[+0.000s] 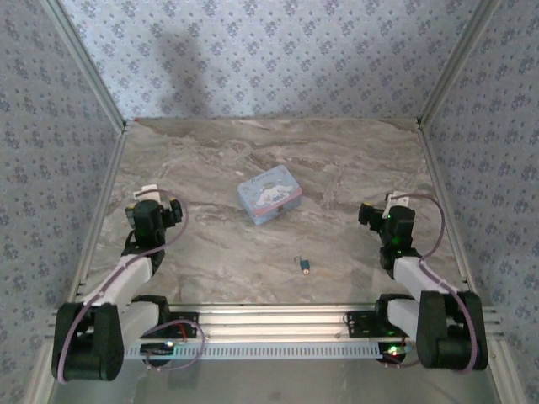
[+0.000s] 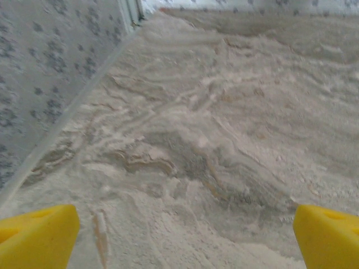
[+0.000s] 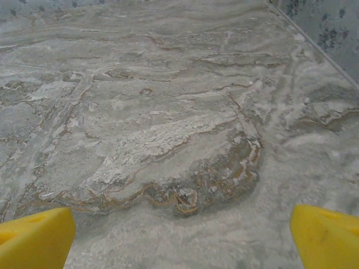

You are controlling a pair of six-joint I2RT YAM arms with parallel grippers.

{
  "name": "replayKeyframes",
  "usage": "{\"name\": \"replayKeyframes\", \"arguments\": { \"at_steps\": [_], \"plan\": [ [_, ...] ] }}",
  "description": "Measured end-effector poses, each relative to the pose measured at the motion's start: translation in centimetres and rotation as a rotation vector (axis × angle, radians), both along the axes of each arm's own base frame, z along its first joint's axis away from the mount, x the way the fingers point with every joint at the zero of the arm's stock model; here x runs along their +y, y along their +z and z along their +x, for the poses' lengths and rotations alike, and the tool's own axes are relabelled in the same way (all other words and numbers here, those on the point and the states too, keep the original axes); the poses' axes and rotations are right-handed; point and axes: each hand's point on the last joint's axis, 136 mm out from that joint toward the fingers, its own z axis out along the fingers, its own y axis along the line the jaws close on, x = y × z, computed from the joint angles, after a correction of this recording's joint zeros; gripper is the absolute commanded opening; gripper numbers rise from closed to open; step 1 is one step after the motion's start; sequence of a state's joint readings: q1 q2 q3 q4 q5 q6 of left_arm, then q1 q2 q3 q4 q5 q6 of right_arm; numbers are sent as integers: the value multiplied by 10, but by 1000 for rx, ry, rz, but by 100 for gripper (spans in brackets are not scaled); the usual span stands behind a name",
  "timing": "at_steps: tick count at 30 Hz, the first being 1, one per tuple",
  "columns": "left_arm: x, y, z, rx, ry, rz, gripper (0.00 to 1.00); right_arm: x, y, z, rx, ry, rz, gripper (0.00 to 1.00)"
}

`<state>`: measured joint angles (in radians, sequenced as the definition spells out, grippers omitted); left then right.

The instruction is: Unlock a padlock with a key

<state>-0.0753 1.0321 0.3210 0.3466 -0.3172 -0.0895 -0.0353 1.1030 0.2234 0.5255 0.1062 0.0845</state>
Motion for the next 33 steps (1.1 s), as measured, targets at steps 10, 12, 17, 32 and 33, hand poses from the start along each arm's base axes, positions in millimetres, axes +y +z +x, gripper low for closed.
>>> {"name": "replayKeyframes", "arguments": {
  "at_steps": [10,12,17,32,33],
  "plan": [
    [-20,-22,29,-26,-125,-3,98,13,-15,30,-65,119,-27,100],
    [-23,-25,34,-31,-148,10,98,14,-22,33,-63,131,-23,100],
    [-20,-39,45,-37,-173,1,98,13,-23,50,-31,135,-16,100],
    [-12,-41,68,-21,-190,-59,98,16,-10,66,-40,134,-44,100],
    [-13,-41,68,-22,-189,-60,98,15,-10,66,-39,132,-45,100]
  ]
}}
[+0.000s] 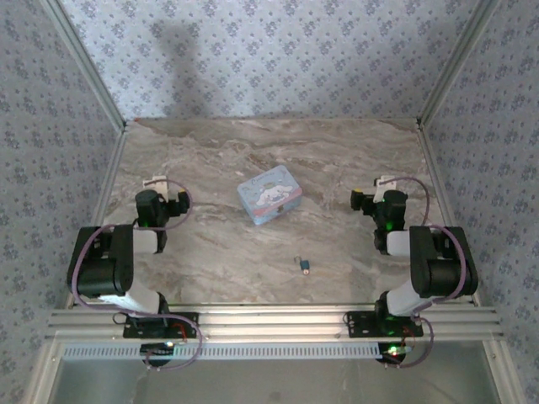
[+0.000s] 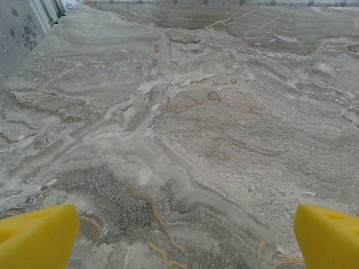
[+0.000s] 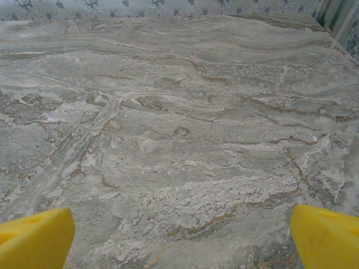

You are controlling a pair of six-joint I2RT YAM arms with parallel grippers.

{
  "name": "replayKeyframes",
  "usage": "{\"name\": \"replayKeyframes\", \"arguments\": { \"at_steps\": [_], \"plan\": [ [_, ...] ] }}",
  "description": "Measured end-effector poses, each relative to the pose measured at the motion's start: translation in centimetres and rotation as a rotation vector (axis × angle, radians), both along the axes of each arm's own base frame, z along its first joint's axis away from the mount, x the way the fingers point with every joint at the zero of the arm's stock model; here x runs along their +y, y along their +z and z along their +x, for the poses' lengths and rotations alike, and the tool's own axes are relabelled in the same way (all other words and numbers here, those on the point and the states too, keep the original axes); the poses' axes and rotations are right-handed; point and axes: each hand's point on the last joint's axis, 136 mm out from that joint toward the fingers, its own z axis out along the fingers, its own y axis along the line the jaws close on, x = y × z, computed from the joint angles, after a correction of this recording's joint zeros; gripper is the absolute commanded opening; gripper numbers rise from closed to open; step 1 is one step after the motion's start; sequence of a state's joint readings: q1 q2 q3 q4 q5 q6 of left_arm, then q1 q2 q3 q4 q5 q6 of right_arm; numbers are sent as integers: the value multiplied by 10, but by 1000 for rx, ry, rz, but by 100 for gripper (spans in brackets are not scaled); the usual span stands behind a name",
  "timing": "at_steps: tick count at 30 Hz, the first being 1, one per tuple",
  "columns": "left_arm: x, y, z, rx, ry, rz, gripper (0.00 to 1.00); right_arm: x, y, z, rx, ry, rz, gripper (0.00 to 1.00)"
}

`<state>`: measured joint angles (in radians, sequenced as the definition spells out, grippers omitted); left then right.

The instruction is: Unlock a padlock with a key

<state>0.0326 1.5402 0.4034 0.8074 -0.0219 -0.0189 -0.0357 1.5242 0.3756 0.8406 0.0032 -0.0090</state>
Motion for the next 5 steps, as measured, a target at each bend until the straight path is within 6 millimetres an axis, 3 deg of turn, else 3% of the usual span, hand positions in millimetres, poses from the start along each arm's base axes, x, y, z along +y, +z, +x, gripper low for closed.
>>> {"name": "replayKeyframes", "arguments": {
  "at_steps": [5],
  "plan": [
    [-1,0,0,0,-3,-2,98,0,0,0,0,-1,0,100]
  ]
}}
